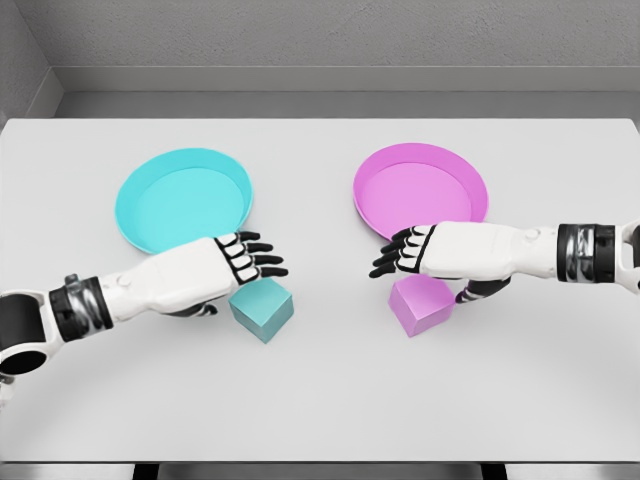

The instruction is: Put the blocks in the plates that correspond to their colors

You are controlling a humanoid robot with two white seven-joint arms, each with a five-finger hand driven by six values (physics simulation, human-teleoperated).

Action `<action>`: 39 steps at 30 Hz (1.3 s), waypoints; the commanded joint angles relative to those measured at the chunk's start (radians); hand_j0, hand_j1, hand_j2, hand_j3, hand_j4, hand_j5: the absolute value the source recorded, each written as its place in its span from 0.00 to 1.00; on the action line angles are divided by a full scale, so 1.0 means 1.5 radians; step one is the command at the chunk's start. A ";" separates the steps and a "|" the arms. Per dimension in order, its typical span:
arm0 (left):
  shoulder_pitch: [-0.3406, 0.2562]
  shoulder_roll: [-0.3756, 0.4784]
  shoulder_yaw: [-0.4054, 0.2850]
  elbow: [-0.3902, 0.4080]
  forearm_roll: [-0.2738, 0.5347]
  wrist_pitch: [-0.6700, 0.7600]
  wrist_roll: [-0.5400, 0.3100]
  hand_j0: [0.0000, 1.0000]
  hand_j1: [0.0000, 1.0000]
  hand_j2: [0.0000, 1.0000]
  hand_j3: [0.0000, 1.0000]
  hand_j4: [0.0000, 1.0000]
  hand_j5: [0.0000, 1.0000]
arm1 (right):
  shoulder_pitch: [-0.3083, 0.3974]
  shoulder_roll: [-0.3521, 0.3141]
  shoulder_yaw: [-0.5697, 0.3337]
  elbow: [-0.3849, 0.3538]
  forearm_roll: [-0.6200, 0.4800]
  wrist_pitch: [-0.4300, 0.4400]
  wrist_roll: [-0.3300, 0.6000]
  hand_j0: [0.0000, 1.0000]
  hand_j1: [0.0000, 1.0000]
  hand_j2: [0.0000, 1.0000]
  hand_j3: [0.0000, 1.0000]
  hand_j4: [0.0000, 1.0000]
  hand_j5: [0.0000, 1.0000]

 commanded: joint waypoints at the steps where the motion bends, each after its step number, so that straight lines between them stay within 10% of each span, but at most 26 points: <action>1: 0.000 -0.011 -0.005 0.000 0.003 0.001 0.000 1.00 1.00 1.00 1.00 1.00 1.00 | 0.000 -0.001 0.014 0.002 0.003 0.000 0.000 1.00 1.00 1.00 1.00 1.00 1.00; 17: -0.016 -0.015 -0.058 0.000 -0.014 0.001 -0.001 1.00 1.00 1.00 1.00 1.00 1.00 | -0.006 -0.020 -0.058 0.000 0.008 -0.012 0.000 1.00 1.00 1.00 1.00 1.00 1.00; 33: -0.028 -0.015 -0.073 0.001 -0.038 0.001 -0.001 1.00 1.00 1.00 1.00 1.00 1.00 | 0.016 -0.019 0.008 0.000 0.008 -0.026 0.000 1.00 1.00 1.00 1.00 1.00 1.00; 39: -0.028 -0.010 -0.073 0.000 -0.038 0.001 -0.001 0.81 0.81 0.81 0.81 0.81 0.81 | 0.016 -0.016 0.020 0.001 0.008 -0.020 0.000 1.00 1.00 1.00 1.00 1.00 1.00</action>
